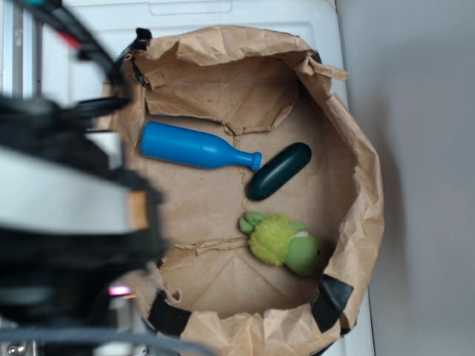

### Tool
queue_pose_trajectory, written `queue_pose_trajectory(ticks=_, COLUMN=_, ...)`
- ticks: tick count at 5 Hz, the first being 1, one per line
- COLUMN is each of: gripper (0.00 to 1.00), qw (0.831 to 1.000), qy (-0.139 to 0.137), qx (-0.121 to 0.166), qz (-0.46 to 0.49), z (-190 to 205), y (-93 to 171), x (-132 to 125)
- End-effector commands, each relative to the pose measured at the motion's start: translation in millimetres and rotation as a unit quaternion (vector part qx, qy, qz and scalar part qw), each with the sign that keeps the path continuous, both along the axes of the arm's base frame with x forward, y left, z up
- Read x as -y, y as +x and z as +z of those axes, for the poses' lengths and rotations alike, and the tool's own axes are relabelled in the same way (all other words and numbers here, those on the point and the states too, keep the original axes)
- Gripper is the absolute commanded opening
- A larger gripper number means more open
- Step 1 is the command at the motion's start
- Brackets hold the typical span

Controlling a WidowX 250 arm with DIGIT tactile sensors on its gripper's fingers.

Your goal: Grab the plastic pickle.

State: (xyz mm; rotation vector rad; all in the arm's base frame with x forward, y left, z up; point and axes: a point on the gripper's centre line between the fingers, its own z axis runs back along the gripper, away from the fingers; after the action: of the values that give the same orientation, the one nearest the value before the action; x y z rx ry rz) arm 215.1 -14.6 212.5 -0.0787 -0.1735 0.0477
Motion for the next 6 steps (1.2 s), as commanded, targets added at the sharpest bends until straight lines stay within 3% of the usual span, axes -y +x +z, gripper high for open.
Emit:
queue_pose_trajectory(ticks=1, gripper=1.0, qw=0.997, qy=-0.071, qx=0.014, qz=-0.021, z=-28, y=103, x=-36)
queue_pose_trajectory(ticks=5, gripper=1.0, qw=0.997, qy=-0.071, qx=0.014, qz=-0.021, z=-28, y=103, x=-36)
queue_pose_trajectory(ticks=6, gripper=1.0, qw=0.999, qy=-0.044, qx=0.027, qz=-0.015, z=-78, y=108, x=-46)
